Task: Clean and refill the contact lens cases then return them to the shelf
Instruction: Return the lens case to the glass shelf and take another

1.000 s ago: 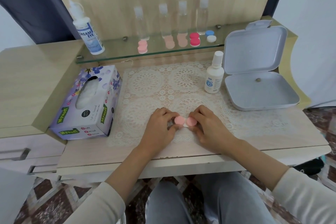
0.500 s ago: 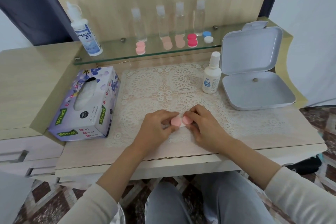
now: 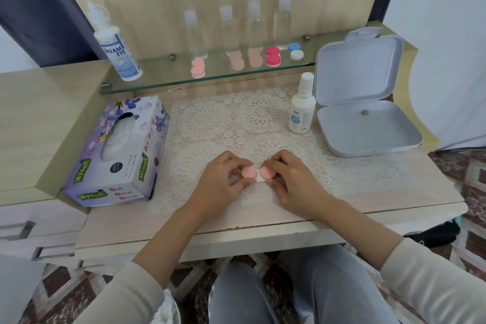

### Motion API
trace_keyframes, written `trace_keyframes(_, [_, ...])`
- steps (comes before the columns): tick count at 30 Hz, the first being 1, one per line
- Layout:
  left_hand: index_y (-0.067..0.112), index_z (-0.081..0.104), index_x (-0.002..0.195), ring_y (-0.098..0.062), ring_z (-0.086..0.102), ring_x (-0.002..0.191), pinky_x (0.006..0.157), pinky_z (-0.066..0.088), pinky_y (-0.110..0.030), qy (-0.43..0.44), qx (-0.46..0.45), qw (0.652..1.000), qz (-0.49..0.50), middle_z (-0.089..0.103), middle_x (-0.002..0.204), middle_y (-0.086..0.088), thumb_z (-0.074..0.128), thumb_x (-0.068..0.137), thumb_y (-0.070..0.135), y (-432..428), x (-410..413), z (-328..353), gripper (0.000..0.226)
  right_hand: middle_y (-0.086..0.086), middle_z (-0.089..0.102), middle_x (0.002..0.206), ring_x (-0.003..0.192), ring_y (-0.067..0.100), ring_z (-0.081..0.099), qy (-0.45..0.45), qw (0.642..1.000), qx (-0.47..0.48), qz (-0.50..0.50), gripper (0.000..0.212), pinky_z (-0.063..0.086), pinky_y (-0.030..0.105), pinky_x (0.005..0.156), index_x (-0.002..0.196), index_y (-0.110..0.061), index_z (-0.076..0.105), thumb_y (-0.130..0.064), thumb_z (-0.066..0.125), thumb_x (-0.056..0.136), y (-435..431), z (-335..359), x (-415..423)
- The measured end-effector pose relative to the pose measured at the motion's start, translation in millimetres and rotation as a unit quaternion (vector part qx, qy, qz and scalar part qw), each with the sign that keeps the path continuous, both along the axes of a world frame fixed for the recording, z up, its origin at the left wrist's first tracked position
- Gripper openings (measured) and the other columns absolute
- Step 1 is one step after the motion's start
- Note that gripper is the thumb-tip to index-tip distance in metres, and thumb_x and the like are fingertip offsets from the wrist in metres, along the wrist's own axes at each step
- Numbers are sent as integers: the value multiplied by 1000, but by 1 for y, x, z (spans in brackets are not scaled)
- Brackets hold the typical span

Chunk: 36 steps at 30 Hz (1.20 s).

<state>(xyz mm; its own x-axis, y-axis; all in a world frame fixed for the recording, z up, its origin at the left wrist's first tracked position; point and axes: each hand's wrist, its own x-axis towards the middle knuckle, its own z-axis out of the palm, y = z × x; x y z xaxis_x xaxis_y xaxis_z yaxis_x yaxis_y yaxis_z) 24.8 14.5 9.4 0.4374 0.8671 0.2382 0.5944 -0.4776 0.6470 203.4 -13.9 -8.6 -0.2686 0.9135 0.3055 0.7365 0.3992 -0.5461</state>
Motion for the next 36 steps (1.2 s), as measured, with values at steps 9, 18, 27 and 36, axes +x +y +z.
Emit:
trace_keyframes(9, [14, 70, 99, 3, 53, 77, 70, 37, -4, -1, 10, 998, 56, 59, 85, 6, 79, 68, 12, 1, -22, -1, 33, 9, 51, 94, 84, 23, 49, 8, 1000, -9, -3, 22, 40, 29, 76, 103, -3, 62, -6, 60, 81, -2, 1, 0])
trace_keyframes(18, [21, 67, 105, -3, 49, 89, 79, 32, -8, 1, -25, 999, 44, 57, 95, 10, 84, 60, 28, -1, -10, -1, 48, 9, 52, 93, 84, 24, 50, 6, 1000, -6, -8, 23, 40, 29, 75, 103, -3, 63, -6, 60, 81, -1, 1, 0])
trace_keyframes(27, [20, 72, 93, -4, 52, 82, 76, 38, -19, -22, 8, 998, 55, 54, 81, 19, 71, 64, 37, -3, 5, -13, 33, 2, 53, 93, 83, 15, 51, 47, 994, -84, -60, 37, 39, 21, 73, 107, -9, 64, -25, 73, 75, 2, 22, -3])
trace_keyframes(36, [18, 73, 93, 0, 48, 77, 74, 33, -7, -23, 34, 997, 65, 60, 77, 8, 80, 65, 24, -3, 6, -16, 29, 2, 46, 87, 80, 15, 41, -78, 990, -113, -24, 23, 30, 22, 68, 92, -2, 62, -20, 68, 80, 19, 31, -5])
